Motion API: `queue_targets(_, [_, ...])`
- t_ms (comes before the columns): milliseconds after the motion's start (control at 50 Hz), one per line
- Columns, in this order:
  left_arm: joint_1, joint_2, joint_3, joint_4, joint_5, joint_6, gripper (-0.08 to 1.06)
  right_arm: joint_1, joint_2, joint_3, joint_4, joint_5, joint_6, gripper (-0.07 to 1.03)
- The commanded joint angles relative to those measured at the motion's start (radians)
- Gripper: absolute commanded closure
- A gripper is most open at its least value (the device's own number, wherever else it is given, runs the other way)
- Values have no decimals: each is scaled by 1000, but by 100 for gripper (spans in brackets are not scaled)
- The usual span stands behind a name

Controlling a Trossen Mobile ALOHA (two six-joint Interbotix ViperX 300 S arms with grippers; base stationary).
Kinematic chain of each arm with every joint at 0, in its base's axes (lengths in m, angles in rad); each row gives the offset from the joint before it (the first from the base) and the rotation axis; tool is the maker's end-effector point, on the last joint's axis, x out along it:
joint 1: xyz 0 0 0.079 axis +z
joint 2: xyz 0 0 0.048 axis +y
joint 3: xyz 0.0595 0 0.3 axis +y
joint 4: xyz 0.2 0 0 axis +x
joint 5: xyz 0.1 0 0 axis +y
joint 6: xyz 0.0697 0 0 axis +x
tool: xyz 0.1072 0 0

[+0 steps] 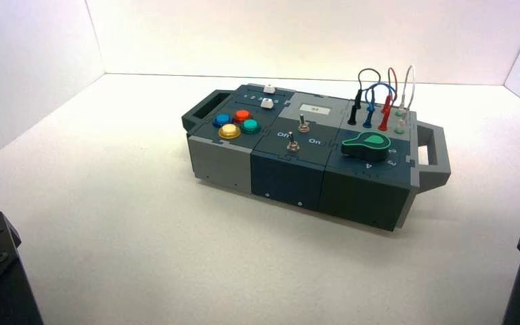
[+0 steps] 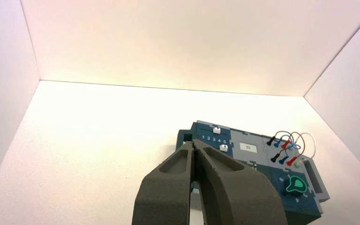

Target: Turn the knob to position 2.

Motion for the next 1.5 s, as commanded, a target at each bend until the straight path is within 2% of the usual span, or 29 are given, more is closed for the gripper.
queue_targets(20, [-5,15,-20,-2,2,-5,101,3,18,-25,6,-3,3,98])
queue_targets(340, [-5,17,-38,-8,38,-8,101,74,32,-26,9,0,5,98])
queue_targets(480, [-5,26,-51,-17,55,-8,101,106,78,-37,46,12,2,98])
queue_targets(840, [-5,86,-40,-17,66,-2,101,114,285,-46,146,66,-9,98])
queue_targets(1200, [-5,167,-58,-14,63,9,101,114,440,-55,232,32,-17,98])
queue_targets(1500, [-5,215,-71,-12,55,23,101,135,638,-100,239,15,-57,98])
